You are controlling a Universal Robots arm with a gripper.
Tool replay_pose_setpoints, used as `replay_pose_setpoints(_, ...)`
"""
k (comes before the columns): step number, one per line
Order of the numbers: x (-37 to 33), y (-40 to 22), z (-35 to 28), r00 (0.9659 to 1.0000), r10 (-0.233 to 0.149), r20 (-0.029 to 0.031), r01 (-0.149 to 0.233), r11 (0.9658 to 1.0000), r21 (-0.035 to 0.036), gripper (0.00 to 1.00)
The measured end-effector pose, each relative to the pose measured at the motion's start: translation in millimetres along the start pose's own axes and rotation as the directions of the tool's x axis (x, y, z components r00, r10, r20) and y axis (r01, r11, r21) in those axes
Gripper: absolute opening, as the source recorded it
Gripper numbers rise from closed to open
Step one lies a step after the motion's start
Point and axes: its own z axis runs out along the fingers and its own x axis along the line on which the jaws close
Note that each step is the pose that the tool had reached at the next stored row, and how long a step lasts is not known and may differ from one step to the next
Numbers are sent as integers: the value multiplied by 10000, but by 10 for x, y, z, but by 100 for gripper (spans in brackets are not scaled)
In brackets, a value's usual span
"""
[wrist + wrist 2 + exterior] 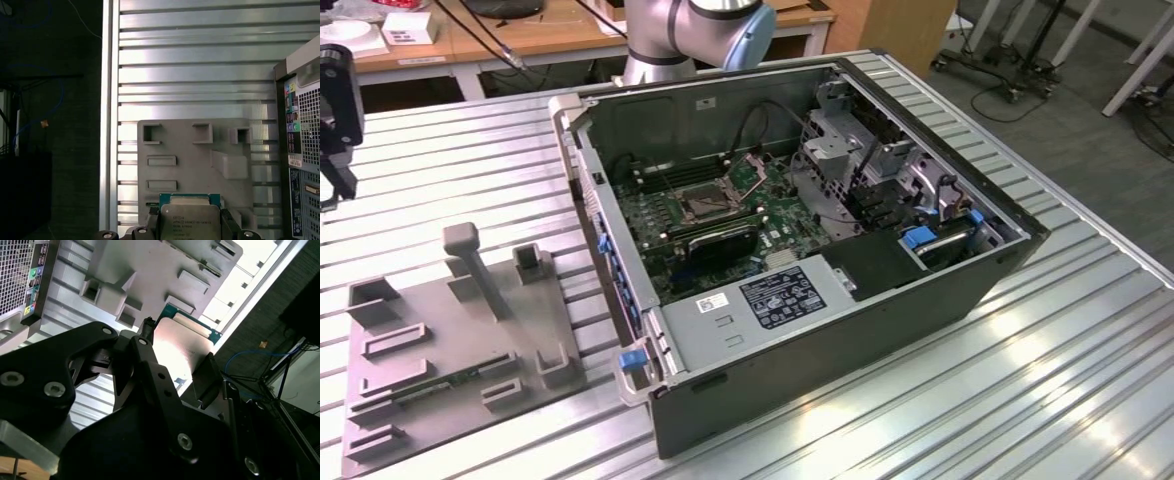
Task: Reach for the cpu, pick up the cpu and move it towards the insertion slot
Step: 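Pick up the cpu and move it towards the insertion slot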
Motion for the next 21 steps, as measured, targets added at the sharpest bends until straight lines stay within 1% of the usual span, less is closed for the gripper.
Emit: replay_pose_setpoints(21, -119, 2, 4, 10000, 0, 0, 0, 10000, 1, 55)
